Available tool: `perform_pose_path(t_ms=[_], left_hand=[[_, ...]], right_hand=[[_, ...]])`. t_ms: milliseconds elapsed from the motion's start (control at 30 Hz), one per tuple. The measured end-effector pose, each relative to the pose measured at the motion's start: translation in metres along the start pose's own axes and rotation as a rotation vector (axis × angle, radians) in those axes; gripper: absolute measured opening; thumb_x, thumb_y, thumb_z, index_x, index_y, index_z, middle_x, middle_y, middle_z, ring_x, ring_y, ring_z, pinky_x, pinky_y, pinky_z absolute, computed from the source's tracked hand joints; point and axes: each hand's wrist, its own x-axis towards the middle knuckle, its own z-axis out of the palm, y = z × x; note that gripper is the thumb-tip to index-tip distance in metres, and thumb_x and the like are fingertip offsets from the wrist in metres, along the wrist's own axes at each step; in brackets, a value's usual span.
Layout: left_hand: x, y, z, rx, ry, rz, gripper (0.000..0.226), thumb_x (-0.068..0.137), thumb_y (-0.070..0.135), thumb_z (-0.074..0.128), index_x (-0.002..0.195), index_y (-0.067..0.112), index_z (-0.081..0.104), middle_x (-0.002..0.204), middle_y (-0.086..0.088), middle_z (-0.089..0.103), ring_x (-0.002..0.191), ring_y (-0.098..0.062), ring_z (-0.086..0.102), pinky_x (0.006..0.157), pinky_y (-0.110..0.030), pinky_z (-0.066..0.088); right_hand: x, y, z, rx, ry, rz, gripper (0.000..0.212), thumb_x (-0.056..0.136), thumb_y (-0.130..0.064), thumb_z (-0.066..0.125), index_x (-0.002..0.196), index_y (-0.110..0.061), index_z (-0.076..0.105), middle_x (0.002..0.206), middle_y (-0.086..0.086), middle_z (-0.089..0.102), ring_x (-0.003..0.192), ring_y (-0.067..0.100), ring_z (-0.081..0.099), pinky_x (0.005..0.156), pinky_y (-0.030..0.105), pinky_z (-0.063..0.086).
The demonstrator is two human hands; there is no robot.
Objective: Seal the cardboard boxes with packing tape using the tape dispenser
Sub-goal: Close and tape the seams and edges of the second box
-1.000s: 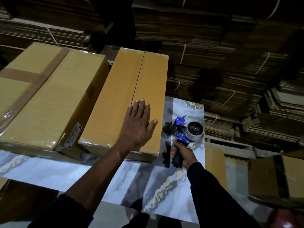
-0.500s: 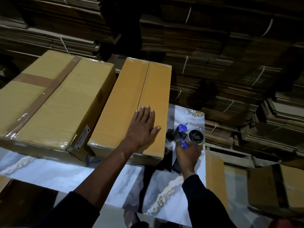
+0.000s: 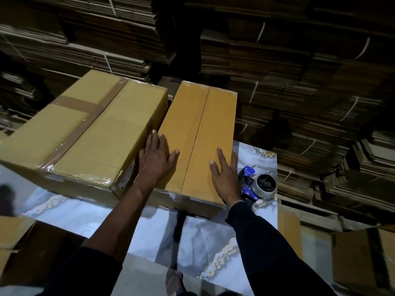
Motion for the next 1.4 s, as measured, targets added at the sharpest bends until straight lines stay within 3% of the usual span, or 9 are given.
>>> perform_pose_path(t_ms=[133,367,467,600,800,900,1067,1200,1400], left_hand=[[-0.009,0.004,-0.011,-0.112,-0.033,-0.063,0.086,0.103,0.062,0.043,0.165,0.011,0.011,0.171,-0.016,0.009,0.147,-0.043,0.034,0.111,-0.053,0.04],[-0.046,0.009,-0.008,-0.32,-0.132,-0.038,0.099,0.096,0.061,0.061,0.166,0.017,0.006,0.173,-0.007,0.007,0.152,-0.039,0.027,0.117,-0.055,0.034],[-0.07,-0.006,-0.016,-0.705,-0.183,-0.056,0.1,0.092,0.047,0.074,0.167,0.025,0.011,0.171,0.001,0.019,0.153,-0.027,0.027,0.121,-0.051,0.032],[-0.105,-0.01,-0.018,-1.036,-0.27,-0.04,0.087,0.099,0.024,0.069,0.165,0.034,0.014,0.154,0.021,0.024,0.145,-0.005,0.022,0.112,-0.029,0.026],[-0.131,0.003,-0.049,-1.019,-0.29,0.026,0.095,0.091,0.022,0.078,0.164,0.035,0.018,0.15,0.016,0.035,0.135,-0.004,0.029,0.112,-0.034,0.031],[-0.146,0.008,-0.07,-0.954,-0.272,0.09,0.095,0.091,0.022,0.078,0.164,0.033,0.017,0.159,0.006,0.036,0.131,-0.007,0.032,0.108,-0.033,0.032],[-0.17,0.016,-0.1,-0.938,-0.22,0.117,0.091,0.093,0.023,0.076,0.163,0.033,0.019,0.137,0.019,0.032,0.132,-0.005,0.026,0.106,-0.027,0.024],[-0.179,0.013,-0.124,-0.913,-0.192,0.11,0.111,0.079,0.044,0.087,0.163,0.044,0.016,0.169,0.006,0.023,0.154,-0.022,0.022,0.122,-0.048,0.027],[-0.178,0.018,-0.173,-0.984,-0.139,0.222,0.1,0.086,0.018,0.083,0.164,0.033,0.02,0.151,0.016,0.031,0.135,-0.006,0.031,0.104,-0.021,0.039]], right_hand=[[-0.004,-0.001,-0.004,0.05,-0.018,0.021,0.058,0.107,-0.054,0.039,0.162,-0.047,0.02,0.173,-0.007,-0.011,0.154,0.027,0.026,0.108,0.03,0.029],[-0.034,0.022,-0.031,0.179,-0.067,0.026,0.068,0.106,-0.048,0.05,0.163,-0.044,0.013,0.173,-0.008,-0.008,0.159,0.014,0.001,0.122,0.033,0.016],[-0.053,0.034,-0.039,0.302,-0.077,0.087,0.088,0.102,-0.048,0.06,0.163,-0.045,-0.003,0.173,-0.013,0.001,0.157,0.012,0.01,0.125,0.038,0.019],[-0.079,0.038,-0.034,0.48,-0.058,0.142,0.092,0.091,-0.053,0.072,0.16,-0.051,0.012,0.167,-0.013,0.031,0.151,0.017,0.034,0.121,0.045,0.034],[-0.115,0.034,-0.041,0.615,-0.041,0.144,0.095,0.093,-0.044,0.075,0.163,-0.044,0.011,0.17,-0.014,0.018,0.153,0.009,0.02,0.117,0.031,0.026],[-0.136,0.032,-0.044,0.679,-0.024,0.128,0.1,0.088,-0.051,0.078,0.161,-0.049,0.011,0.171,-0.012,0.019,0.155,0.014,0.023,0.124,0.039,0.026],[-0.153,0.016,-0.064,0.695,-0.001,0.052,0.097,0.088,-0.044,0.081,0.159,-0.051,0.016,0.164,-0.011,0.036,0.148,0.017,0.039,0.122,0.048,0.035],[-0.164,-0.006,-0.088,0.684,0.027,0.012,0.094,0.083,-0.049,0.084,0.155,-0.054,0.024,0.156,-0.01,0.047,0.14,0.017,0.049,0.116,0.048,0.043],[-0.167,-0.048,-0.118,0.727,0.053,-0.025,0.099,0.073,-0.055,0.089,0.152,-0.057,0.03,0.153,-0.008,0.052,0.14,0.022,0.051,0.114,0.055,0.044]])
